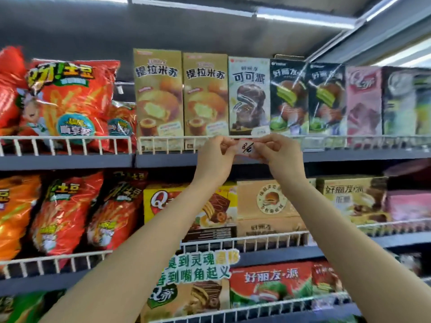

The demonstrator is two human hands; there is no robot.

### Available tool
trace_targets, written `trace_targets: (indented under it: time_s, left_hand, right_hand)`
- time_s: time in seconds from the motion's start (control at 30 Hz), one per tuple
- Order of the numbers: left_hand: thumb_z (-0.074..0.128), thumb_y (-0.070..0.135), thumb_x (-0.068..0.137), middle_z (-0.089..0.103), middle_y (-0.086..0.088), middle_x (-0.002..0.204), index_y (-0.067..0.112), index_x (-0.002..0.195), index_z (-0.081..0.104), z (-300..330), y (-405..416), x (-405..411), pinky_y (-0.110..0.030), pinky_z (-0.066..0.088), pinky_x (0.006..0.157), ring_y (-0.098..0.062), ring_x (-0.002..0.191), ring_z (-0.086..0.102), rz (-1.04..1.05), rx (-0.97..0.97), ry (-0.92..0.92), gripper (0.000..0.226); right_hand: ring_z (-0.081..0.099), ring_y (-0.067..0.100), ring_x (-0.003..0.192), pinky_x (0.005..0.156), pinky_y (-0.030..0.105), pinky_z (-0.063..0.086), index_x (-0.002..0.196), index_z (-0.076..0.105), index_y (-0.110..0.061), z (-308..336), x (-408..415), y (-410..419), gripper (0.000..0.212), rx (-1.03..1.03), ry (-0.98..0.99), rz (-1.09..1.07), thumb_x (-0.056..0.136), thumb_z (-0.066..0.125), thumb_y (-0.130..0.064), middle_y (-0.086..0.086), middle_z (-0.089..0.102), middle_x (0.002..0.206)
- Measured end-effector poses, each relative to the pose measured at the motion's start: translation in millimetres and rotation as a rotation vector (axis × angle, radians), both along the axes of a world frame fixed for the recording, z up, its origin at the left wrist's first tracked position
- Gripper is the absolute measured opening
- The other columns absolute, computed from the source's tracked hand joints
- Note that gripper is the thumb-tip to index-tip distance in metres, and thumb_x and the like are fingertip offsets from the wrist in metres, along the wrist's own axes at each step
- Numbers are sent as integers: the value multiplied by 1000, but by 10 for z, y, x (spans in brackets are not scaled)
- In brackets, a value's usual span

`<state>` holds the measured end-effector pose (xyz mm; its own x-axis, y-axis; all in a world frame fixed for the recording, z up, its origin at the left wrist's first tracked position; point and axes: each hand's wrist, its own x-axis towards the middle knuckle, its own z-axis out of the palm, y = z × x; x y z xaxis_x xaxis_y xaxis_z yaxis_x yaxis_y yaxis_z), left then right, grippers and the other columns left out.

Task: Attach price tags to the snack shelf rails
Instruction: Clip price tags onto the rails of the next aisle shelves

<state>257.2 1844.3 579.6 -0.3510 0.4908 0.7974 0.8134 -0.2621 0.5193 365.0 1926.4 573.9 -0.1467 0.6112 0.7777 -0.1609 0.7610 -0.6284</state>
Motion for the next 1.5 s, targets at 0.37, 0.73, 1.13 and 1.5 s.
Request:
trace_targets:
  time_s: [0.37,0.73,1.13,1.5]
  left_hand:
    - [55,10,90,58,3,115,14,121,50,-49,1218,1170,-18,42,86,-7,104,55,-46,-23,-142,32]
    - [51,-4,87,47,-3,140,15,130,41,-96,1627,1553,-25,34,107,-12,130,43,75,-40,-182,48]
    - [43,-13,86,57,-1,124,17,127,42,-175,1589,1514,-11,45,84,-8,115,56,112,55,-151,51]
    - [50,-9,82,55,3,120,15,126,49,-33,1584,1494,-22,44,93,-10,114,56,150,-82,-120,50]
  right_hand:
    - [61,8,64,58,21,46,81,63,-16,106,1084,1299,11,120,-10,-146,89,56,-12,-3,64,66]
    - [65,17,77,69,27,49,86,65,-13,299,1248,1902,10,232,-42,-88,89,55,-14,5,70,78]
    - [57,14,71,63,25,41,90,67,-11,392,1183,1962,15,479,-93,-108,91,55,-20,0,65,77]
    - [58,17,72,66,28,43,86,68,-7,444,1194,2055,13,606,-137,-38,89,59,-16,4,67,78]
